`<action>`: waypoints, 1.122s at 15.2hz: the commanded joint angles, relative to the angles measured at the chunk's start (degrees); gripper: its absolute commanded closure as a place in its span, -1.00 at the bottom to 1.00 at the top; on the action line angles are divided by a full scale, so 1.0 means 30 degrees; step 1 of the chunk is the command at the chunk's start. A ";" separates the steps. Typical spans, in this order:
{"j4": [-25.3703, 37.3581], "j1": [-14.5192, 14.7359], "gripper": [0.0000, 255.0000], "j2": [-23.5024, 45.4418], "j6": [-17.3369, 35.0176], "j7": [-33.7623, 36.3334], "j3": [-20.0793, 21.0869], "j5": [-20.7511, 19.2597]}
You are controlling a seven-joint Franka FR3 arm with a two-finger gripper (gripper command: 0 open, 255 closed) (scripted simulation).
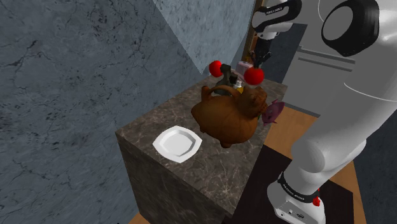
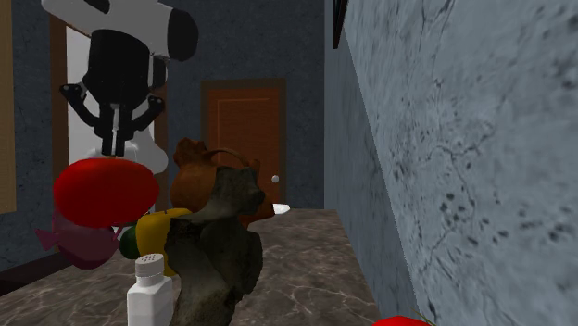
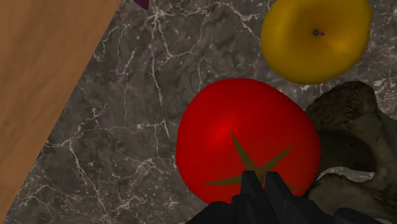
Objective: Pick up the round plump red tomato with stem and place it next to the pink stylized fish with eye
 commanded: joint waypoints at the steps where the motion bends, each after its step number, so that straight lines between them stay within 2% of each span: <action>1: 0.0399 0.0012 1.00 -0.0112 -0.0507 -0.0004 0.0008 -0.0028; 12: 0.3278 0.0005 1.00 -0.0019 -0.3291 -0.0206 0.0004 0.0060; 17: 0.3424 -0.1166 1.00 0.0126 -0.3169 -0.2474 -0.1039 0.0440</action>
